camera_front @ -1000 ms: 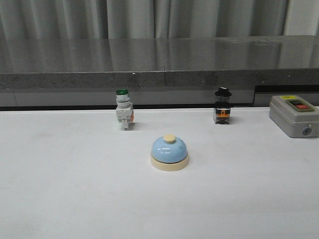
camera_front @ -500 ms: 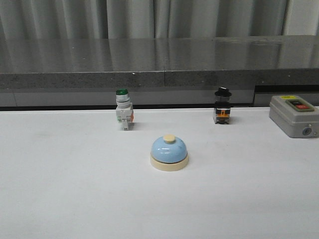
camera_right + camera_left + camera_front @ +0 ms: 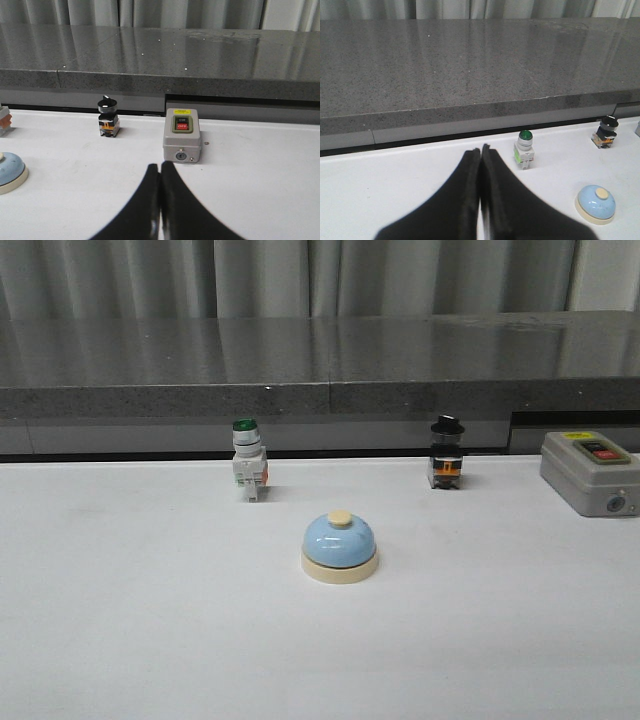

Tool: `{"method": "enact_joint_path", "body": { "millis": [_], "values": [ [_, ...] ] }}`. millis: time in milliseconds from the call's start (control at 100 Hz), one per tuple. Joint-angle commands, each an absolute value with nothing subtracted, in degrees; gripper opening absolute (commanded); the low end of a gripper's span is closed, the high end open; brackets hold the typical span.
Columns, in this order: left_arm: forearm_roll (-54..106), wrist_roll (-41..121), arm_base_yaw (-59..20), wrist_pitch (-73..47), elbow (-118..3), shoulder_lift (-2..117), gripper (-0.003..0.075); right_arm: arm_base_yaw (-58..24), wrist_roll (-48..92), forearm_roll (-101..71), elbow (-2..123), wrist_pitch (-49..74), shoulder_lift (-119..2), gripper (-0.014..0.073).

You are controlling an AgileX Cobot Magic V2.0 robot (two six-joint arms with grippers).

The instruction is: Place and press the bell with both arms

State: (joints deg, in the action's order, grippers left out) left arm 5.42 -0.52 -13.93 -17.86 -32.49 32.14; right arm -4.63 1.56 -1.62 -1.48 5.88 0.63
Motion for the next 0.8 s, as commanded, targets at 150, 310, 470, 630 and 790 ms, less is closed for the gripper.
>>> {"method": "enact_joint_path", "body": {
  "millis": [150, 310, 470, 630, 790],
  "values": [
    [5.8, -1.1, -13.9, -12.9, -34.0, 32.2, -0.002, -4.3, 1.8, -1.3, -0.7, 1.0, 1.6, -0.006],
    [3.8, -1.1, -13.9, -7.3, -33.8, 32.2, -0.002, -4.3, 1.8, -1.3, -0.7, 1.0, 1.6, -0.006],
    [1.7, -1.1, -13.9, 0.0, -28.7, 30.1, -0.002, -4.3, 1.8, -1.3, -0.7, 1.0, 1.6, -0.006],
    [1.2, -1.1, -13.9, 3.1, -21.2, 25.4, -0.002, -4.3, 1.8, -1.3, -0.7, 1.0, 1.6, -0.006],
    [0.0, -1.1, -12.8, 4.3, -14.0, 19.5, -0.002, -4.3, 1.8, -1.3, -0.7, 1.0, 1.6, -0.006]
  ]
}}
